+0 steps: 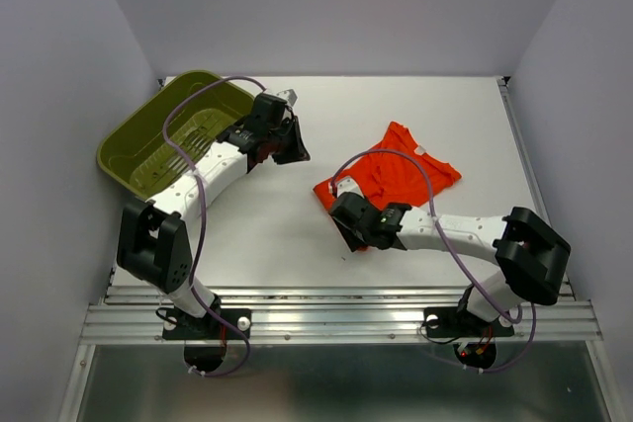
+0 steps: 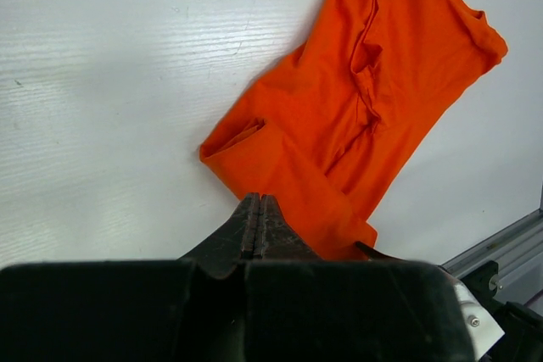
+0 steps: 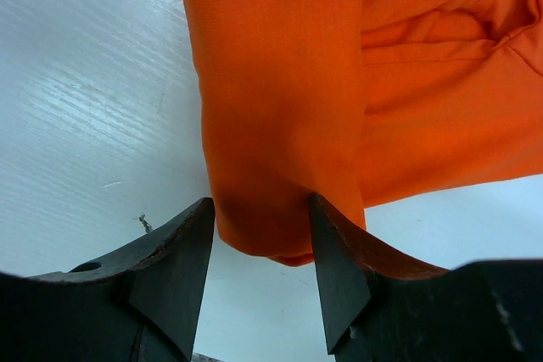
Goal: Roll the t-shirts
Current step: Roll the T-shirt to the center of the board.
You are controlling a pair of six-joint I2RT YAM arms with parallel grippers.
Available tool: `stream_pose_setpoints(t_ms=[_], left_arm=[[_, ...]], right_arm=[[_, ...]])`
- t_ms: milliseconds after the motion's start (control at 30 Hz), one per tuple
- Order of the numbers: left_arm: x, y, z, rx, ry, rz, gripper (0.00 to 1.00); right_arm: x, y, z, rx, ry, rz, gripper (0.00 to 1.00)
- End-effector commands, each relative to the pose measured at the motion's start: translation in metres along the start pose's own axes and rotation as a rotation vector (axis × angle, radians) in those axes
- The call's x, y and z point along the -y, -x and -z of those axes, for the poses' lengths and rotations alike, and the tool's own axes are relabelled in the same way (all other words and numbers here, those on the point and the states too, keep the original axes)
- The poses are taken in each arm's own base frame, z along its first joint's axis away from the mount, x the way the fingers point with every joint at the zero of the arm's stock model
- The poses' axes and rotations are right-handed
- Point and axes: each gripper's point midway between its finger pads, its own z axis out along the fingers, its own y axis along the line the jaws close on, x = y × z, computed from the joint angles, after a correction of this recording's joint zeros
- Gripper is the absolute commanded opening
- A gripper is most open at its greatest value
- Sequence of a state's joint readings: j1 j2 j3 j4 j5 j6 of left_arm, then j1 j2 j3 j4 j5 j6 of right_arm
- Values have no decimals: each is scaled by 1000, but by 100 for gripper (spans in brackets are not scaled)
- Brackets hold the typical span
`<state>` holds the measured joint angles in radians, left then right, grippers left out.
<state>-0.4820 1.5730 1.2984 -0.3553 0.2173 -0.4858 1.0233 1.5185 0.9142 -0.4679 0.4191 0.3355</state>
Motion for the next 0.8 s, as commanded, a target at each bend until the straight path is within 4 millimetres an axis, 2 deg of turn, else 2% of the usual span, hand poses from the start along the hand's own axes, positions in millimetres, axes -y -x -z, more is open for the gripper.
stream_pose_setpoints(t_ms=[0,333,433,500,533,567,600,667,700,767], left_arm=[[7,11,9,52,-31,-6,0],[5,0,-1,21,-47,-4,0],[3,-6,-4,6,-50,-4,0],[-2,-15,-7,-13,-47,-1,1],[-2,-17,-8,-16,-52,-2,7],[-2,-20,-9,-23,-56,1,11],[-6,-29,-12,-43,-51,5,17],[-5,-38,-15,-56,-63,7,41],[-3,-47,-18,-73,-77,6,59],[-2,-56,-21,-88,-77,5,73]], right_arm=[[-10,5,-7,30,22,3,54],[-18,-21,-34,-28,4,7,54],[-19,-29,-43,-52,-9,-1,46],[-20,-29,-44,-44,-10,-15,30],[-21,-27,-44,-37,-5,-22,24],[-21,-23,-41,-21,3,-33,14],[-24,-19,-40,-7,16,-41,9],[-30,-11,-35,15,55,-53,1],[-36,-10,-33,22,93,-58,1],[-40,-7,-30,37,128,-70,1]])
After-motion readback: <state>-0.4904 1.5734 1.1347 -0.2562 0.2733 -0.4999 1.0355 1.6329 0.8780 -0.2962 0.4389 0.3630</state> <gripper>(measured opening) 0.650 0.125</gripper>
